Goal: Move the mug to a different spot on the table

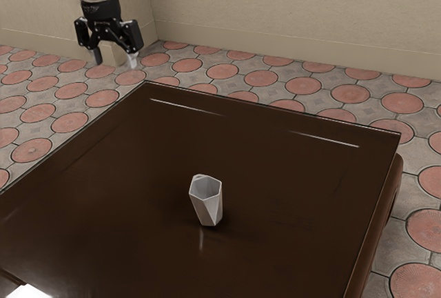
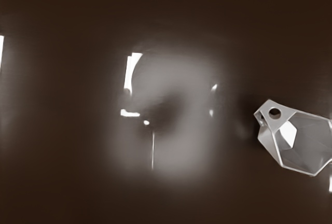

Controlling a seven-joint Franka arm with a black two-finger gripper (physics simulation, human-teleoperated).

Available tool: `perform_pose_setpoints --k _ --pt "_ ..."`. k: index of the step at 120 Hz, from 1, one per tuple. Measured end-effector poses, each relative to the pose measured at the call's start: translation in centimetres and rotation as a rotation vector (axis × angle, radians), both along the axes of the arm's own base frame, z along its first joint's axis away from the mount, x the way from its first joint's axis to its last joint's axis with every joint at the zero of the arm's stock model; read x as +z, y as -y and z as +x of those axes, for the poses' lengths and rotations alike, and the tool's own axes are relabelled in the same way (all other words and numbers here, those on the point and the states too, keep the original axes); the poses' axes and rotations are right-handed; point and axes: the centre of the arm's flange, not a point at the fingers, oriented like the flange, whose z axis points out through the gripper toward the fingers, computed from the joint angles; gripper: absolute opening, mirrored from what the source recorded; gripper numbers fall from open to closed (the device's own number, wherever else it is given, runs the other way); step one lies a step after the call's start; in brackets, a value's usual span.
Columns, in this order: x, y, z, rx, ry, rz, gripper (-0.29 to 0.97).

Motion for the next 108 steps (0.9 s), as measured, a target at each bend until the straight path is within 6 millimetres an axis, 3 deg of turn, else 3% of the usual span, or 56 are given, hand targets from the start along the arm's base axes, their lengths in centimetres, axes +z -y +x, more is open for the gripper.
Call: perform_pose_setpoints --k 24,40,55,66,88,108 --pt "0.0 1.1 0.5 -0.015 0.023 0.002 0.68" --pt "-1.8 1.5 1.6 0.006 0.004 0.011 0.68" --pt "-4.4 2.6 3.0 0.135 -0.03 -0.006 0.68" --pt "-5.7 4.8 3.8 0.221 -0.016 -0.055 0.68" --pt "-6.2 6.6 5.4 0.393 0.055 -0.151 0.68" --pt "-11.8 6.9 7.1 0.563 -0.022 -0.193 0.68"
